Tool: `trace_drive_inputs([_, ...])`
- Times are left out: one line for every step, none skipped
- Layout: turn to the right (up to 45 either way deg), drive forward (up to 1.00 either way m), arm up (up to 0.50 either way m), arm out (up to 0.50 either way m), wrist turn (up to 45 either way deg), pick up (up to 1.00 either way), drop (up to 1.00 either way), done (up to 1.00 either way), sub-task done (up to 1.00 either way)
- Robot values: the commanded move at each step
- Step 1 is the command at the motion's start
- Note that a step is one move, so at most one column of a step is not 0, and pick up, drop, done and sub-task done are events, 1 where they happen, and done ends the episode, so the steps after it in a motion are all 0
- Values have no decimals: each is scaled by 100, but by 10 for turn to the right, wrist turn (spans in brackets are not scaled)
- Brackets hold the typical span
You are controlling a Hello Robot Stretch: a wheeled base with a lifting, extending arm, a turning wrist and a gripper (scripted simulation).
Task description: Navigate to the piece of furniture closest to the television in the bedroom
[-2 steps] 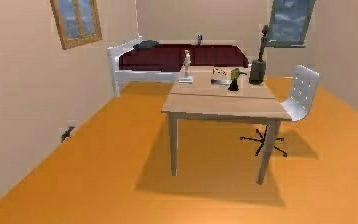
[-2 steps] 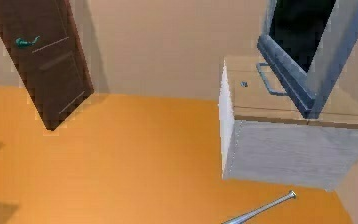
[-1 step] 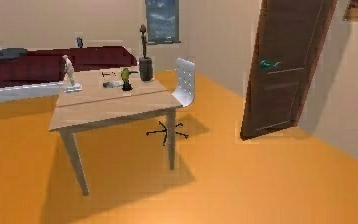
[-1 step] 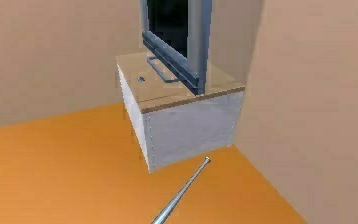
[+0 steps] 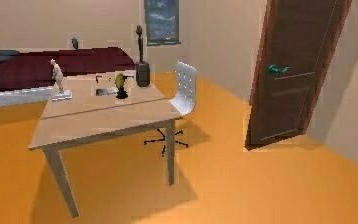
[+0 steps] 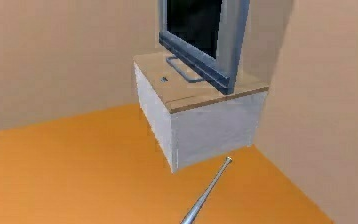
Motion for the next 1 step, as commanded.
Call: trace_drive_inputs([120,0,0,0,0,0,0,0,0])
